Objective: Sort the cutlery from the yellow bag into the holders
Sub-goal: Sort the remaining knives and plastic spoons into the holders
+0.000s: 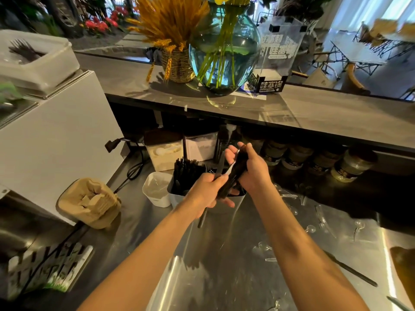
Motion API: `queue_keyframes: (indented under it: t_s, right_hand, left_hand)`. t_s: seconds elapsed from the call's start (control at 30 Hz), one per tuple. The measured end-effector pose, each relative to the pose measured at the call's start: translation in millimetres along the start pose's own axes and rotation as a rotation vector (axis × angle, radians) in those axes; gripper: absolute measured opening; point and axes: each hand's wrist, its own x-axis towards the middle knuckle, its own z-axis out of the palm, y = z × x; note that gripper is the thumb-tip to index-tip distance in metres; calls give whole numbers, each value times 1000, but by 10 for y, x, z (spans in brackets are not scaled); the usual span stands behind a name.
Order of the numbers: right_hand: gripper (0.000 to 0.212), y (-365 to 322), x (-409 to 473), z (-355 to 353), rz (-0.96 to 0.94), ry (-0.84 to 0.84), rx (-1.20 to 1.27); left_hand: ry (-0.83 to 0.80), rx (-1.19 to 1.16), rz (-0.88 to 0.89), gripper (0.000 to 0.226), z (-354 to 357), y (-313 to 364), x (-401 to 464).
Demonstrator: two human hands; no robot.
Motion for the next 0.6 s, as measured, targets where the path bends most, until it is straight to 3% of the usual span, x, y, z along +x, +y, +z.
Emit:
queue_keyframes:
  t_s: [0.13,0.27,0.43,0.53,0.6]
  right_hand:
    - [26,-17,12,4,-29,11,-33]
    - [15,2,64,-45,-71,147,-155]
    - [44,85,-27,33,-56,-19,-139]
    - [20,98,-68,114,-63,-29,-234]
    - [16,97,-55,123,-94,31,-275]
  left_hand:
    - [141,13,94,30,-151,32,14]
    - [57,-20,160,41,-323,69,-4]
    - [-76,-40,161,45,-321,75,-69]
    - [-124,42,124,48,-278,55,-85]
    - [-57,163,156,52,-292,36,-76]
